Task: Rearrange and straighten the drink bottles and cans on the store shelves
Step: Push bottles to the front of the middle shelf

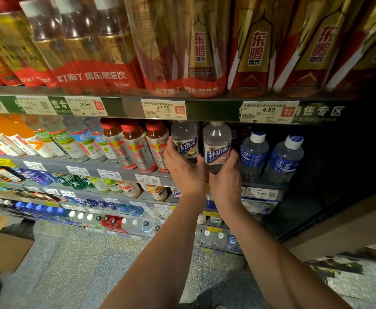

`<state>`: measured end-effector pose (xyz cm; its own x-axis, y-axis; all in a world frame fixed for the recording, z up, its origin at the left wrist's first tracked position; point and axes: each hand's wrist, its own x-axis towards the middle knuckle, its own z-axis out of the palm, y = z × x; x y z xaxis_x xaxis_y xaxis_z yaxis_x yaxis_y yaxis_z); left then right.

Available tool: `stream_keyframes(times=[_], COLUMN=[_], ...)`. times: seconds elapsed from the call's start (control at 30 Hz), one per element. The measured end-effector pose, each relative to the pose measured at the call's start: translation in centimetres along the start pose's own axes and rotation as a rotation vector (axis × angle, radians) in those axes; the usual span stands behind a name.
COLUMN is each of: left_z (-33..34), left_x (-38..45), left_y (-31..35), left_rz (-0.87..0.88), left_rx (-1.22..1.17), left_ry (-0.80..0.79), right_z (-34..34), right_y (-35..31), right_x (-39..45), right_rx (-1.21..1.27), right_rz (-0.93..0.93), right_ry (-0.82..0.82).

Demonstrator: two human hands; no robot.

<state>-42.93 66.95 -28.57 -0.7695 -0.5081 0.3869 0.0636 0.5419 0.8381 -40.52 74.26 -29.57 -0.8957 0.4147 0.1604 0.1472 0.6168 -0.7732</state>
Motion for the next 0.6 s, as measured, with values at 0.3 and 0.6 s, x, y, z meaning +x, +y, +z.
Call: stream_keyframes(times=[0.3,0.6], left_z=[-2.5,-4.2], left_x=[0.0,0.3], left_y=[-2.5,-3.3], left_rz=[0.084,0.141], left_rx=[-0.143,-0.131], left_ry=[-0.112,-0.153], right_z=[-0.1,0.4], right_y=[-0.3,-1.0], right_x=[0.9,-0.7], right_rx=[-0.048,-0.064], right_rz=[0.004,-0.010], right_ry=[-0.147,-0.132])
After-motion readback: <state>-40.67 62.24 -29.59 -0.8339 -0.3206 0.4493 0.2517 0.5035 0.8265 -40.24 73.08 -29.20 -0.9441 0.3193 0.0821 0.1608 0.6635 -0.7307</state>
